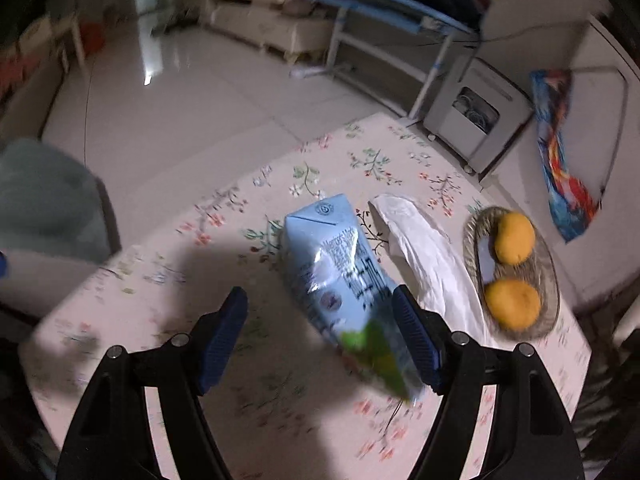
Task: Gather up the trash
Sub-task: 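Grasp the blue milk carton with the right tool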
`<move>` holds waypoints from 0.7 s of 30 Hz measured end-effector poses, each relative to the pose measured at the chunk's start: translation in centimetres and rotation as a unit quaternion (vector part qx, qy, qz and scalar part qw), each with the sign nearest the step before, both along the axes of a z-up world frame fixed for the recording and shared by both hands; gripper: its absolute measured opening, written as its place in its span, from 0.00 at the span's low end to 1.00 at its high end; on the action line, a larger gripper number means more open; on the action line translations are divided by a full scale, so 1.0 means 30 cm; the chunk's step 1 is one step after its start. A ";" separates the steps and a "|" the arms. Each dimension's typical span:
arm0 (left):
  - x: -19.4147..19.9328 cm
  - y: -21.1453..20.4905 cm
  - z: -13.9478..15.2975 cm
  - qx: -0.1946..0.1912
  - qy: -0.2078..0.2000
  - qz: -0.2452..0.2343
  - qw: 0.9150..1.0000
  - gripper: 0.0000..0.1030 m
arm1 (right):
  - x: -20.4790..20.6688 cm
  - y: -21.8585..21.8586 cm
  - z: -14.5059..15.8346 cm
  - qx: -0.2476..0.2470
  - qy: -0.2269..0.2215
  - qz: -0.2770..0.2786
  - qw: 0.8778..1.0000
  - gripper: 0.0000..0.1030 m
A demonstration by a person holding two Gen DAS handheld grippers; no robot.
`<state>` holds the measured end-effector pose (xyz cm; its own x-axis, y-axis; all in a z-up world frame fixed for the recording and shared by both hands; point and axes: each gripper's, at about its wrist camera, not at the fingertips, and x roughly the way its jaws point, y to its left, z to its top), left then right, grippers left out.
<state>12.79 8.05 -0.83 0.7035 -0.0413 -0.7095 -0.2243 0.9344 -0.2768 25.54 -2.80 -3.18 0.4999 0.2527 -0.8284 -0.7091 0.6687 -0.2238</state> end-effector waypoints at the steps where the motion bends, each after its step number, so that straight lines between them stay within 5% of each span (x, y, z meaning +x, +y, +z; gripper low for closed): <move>1: 0.004 0.002 0.001 0.000 -0.001 0.000 1.000 0.83 | 0.006 0.007 -0.003 -0.008 -0.009 0.006 1.000 0.72; 11: 0.062 -0.006 -0.011 -0.001 0.008 -0.001 1.000 0.83 | 0.100 0.000 -0.016 -0.036 -0.017 0.012 0.999 0.71; 15: 0.070 -0.021 -0.020 0.011 0.013 -0.005 1.000 0.83 | 0.095 -0.012 0.005 -0.043 -0.036 -0.010 0.998 0.40; 21: 0.080 -0.012 -0.041 0.004 0.027 -0.003 1.000 0.83 | 0.037 -0.150 0.043 -0.002 -0.004 -0.053 0.999 0.30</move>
<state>15.20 7.68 -2.06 0.6640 -0.0388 -0.7467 -0.2334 0.9380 -0.2563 26.66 -7.31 -1.88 0.5308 0.1940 -0.8250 -0.6319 0.7393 -0.2328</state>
